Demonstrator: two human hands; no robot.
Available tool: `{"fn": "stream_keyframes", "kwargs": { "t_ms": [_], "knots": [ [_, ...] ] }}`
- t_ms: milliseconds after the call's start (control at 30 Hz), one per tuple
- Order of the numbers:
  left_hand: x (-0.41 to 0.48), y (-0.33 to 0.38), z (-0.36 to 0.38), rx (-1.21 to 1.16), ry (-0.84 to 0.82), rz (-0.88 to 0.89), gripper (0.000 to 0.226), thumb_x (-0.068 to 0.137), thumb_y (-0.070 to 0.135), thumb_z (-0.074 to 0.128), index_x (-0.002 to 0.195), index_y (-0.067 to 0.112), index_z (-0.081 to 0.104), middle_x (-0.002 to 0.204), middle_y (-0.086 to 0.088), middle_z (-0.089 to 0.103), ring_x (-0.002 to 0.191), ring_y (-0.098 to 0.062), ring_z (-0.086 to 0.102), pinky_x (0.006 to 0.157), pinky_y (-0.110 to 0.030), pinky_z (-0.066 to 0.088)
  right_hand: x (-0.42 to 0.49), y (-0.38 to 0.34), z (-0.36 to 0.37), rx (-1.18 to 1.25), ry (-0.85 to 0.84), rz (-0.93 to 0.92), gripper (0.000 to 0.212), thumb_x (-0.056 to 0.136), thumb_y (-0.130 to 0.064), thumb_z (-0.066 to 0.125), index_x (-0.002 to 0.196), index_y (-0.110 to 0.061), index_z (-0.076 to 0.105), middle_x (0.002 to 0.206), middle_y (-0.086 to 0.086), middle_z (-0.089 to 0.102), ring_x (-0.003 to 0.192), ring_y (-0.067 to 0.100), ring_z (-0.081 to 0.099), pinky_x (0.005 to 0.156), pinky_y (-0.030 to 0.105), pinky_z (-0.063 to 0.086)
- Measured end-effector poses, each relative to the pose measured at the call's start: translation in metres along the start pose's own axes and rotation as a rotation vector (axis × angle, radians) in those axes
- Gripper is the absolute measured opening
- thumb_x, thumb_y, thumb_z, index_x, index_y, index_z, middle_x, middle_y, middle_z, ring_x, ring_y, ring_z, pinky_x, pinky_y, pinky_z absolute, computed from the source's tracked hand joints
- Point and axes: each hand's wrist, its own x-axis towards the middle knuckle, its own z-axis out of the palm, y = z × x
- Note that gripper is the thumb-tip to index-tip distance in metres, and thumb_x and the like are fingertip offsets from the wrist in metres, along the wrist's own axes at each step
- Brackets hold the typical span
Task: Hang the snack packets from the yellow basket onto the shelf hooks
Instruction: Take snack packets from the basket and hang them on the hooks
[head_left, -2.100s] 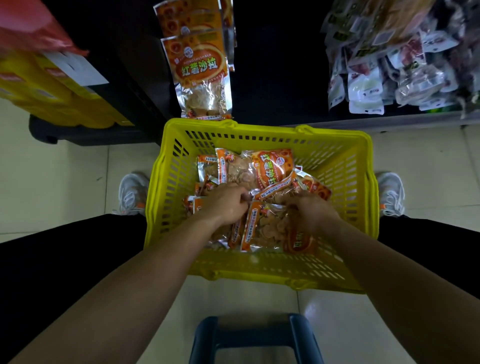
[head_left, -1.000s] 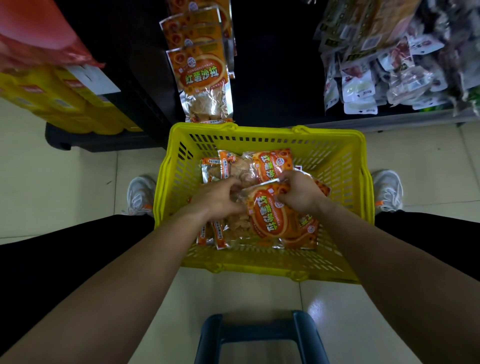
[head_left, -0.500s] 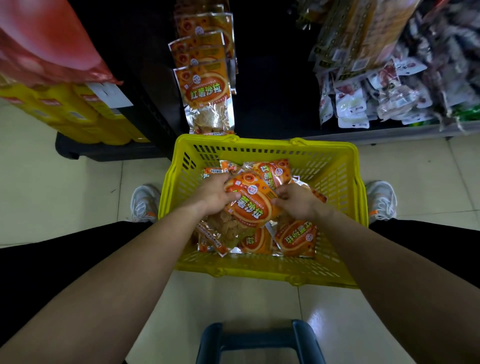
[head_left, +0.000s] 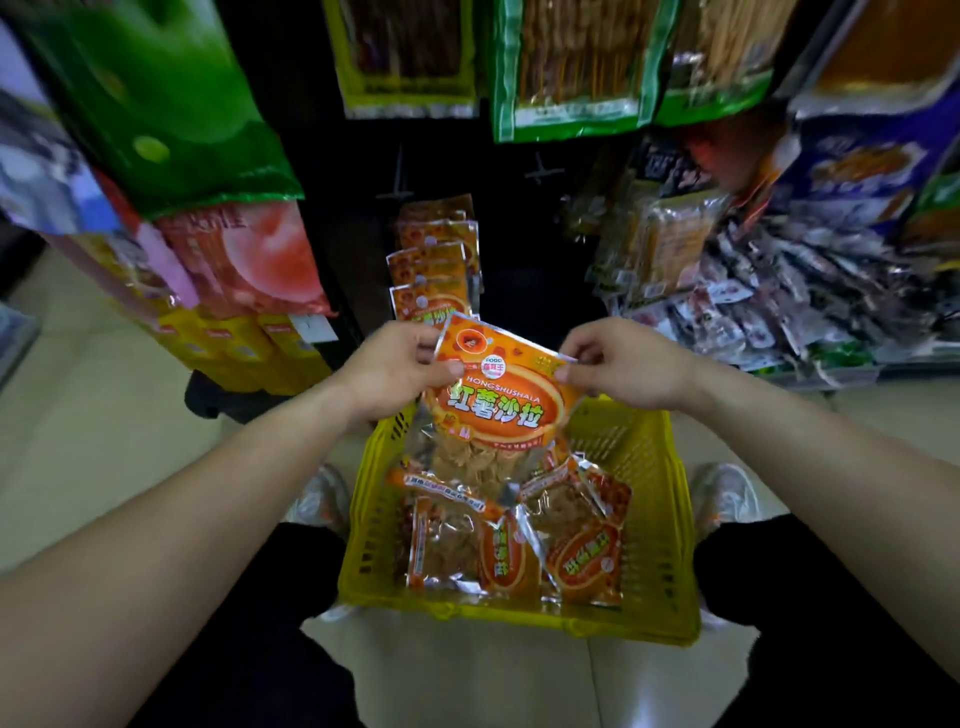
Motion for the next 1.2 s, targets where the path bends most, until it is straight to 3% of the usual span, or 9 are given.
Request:
{"fn": "stream_keyframes", "kwargs": {
  "t_ms": [167,233,333,500,600,800,867,967,1200],
  "knots": [
    [-0.014,0.009,-0.002,-0.160,0.155,0.064,0.012,0.091,0.009,0.070,0.098,0.018,0.074,0.087,0.002,0.079,0.082,-0.012,0.076,0.067,-0.019,0.057,-0.019,-0.008,0.000,0.570,0.185,0.058,0.022,0.087,-0.016,0.073,0.090,0.003,0.064,0.085,0.017,0.073,0.077,0.021,0.072,0.065,0.033,0.058],
    [-0.011,0.008,0.002,-0.216,0.217,0.064,0.011,0.090,0.010,0.071,0.097,0.018,0.074,0.086,0.001,0.079,0.080,-0.013,0.076,0.065,-0.019,0.057,-0.014,-0.011,0.002,0.698,0.227,0.099,0.021,0.089,-0.016,0.072,0.092,0.002,0.063,0.083,0.015,0.075,0.075,0.022,0.074,0.062,0.031,0.058],
    [0.003,0.010,0.005,-0.220,0.268,0.086,0.008,0.092,0.018,0.070,0.098,0.021,0.073,0.088,0.004,0.079,0.084,-0.013,0.076,0.070,-0.023,0.060,0.000,-0.011,0.001,0.663,0.357,0.106,0.014,0.092,-0.021,0.069,0.093,-0.008,0.065,0.075,0.003,0.074,0.068,0.013,0.071,0.055,0.021,0.052],
    [0.027,0.015,0.010,-0.160,0.274,0.114,0.021,0.099,0.037,0.060,0.100,0.023,0.075,0.092,0.005,0.079,0.089,-0.012,0.075,0.081,-0.028,0.058,0.019,0.006,-0.007,0.530,0.442,0.106,0.015,0.093,-0.030,0.067,0.091,-0.015,0.065,0.078,0.003,0.073,0.069,0.013,0.068,0.061,0.032,0.052],
    [0.042,0.015,0.012,-0.196,0.264,0.094,0.014,0.099,0.027,0.062,0.101,0.022,0.074,0.089,0.003,0.079,0.085,-0.014,0.076,0.072,-0.023,0.059,0.027,0.014,-0.011,0.512,0.439,0.091,0.018,0.094,-0.030,0.066,0.090,-0.012,0.065,0.074,0.001,0.072,0.064,0.006,0.066,0.060,0.029,0.048],
    [0.062,0.014,0.005,-0.266,0.229,0.034,0.020,0.090,0.014,0.072,0.110,0.018,0.071,0.095,0.004,0.079,0.088,-0.014,0.076,0.068,-0.022,0.060,0.038,0.023,-0.016,0.492,0.428,0.098,0.015,0.094,-0.026,0.066,0.088,-0.012,0.064,0.074,0.007,0.072,0.066,0.016,0.065,0.066,0.047,0.052],
    [0.065,0.013,0.004,-0.285,0.231,0.009,0.023,0.086,0.010,0.076,0.108,0.017,0.071,0.096,0.003,0.079,0.087,-0.014,0.076,0.069,-0.025,0.061,0.041,0.025,-0.016,0.507,0.418,0.099,0.006,0.093,-0.021,0.067,0.089,-0.018,0.063,0.077,0.003,0.074,0.069,0.015,0.069,0.062,0.043,0.053],
    [0.065,0.009,0.004,-0.277,0.246,-0.010,0.027,0.082,0.004,0.078,0.105,0.017,0.069,0.096,0.002,0.079,0.086,-0.015,0.076,0.069,-0.028,0.062,0.044,0.027,-0.014,0.526,0.402,0.105,0.013,0.090,-0.014,0.071,0.090,-0.024,0.063,0.083,-0.005,0.076,0.072,0.006,0.070,0.062,0.026,0.050],
    [0.060,0.003,0.002,-0.257,0.255,-0.004,0.028,0.082,0.004,0.079,0.104,0.019,0.069,0.096,0.002,0.078,0.087,-0.015,0.076,0.068,-0.028,0.062,0.042,0.020,-0.012,0.516,0.406,0.103,0.019,0.086,-0.008,0.074,0.088,-0.022,0.062,0.075,-0.008,0.074,0.061,-0.001,0.065,0.059,0.019,0.046]
  ]
}}
